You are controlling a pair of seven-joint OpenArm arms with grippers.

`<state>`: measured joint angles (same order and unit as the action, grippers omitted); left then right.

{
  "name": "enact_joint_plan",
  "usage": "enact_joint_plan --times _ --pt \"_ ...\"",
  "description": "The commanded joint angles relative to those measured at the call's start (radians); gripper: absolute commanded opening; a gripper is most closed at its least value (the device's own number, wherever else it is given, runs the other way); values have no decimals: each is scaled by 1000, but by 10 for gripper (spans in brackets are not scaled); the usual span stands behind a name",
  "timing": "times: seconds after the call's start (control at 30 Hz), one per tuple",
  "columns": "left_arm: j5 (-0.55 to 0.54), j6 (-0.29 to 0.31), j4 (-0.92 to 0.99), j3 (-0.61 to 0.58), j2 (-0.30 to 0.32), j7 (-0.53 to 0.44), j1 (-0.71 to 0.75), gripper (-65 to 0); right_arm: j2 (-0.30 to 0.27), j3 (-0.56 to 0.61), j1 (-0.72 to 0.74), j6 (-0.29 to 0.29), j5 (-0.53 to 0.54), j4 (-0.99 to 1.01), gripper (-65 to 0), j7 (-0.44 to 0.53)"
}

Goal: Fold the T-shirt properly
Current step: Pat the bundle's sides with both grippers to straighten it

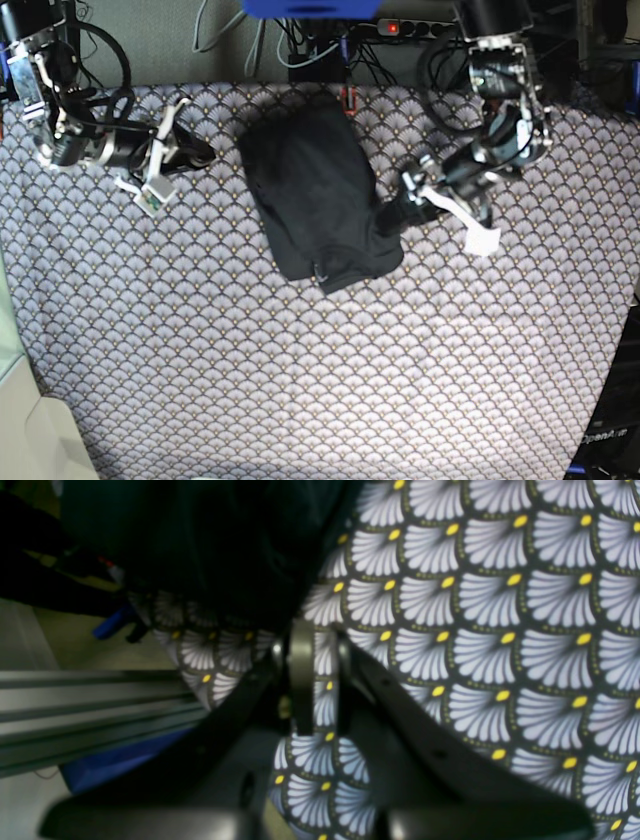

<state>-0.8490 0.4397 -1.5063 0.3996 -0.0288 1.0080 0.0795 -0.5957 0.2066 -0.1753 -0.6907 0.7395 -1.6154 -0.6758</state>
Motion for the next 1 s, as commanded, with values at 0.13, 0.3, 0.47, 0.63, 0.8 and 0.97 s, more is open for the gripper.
enact_joint_plan --times 0.13,0.3,0.47,0.63,0.8,0.97 --pt "50 8 69 -18 -33 -21 -86 -295 7 -8 23 -7 21 -13 -606 24" --pt "93 8 154 -18 -66 -22 -142 -296 55 -5 24 -7 5 -13 -606 24" --pt "149 8 204 -18 -96 -22 -202 -296 161 -2 12 -7 -151 -18 -606 15" --pt "173 8 260 -18 -115 -22 -261 -295 188 95 12 -7 -183 -18 -606 17" --pt "178 9 286 -18 -122 -22 -287 -295 193 127 12 -7 -183 -19 -606 17" --pt "165 14 283 -18 -113 -19 -287 -295 185 118 13 -7 -186 -19 -606 23"
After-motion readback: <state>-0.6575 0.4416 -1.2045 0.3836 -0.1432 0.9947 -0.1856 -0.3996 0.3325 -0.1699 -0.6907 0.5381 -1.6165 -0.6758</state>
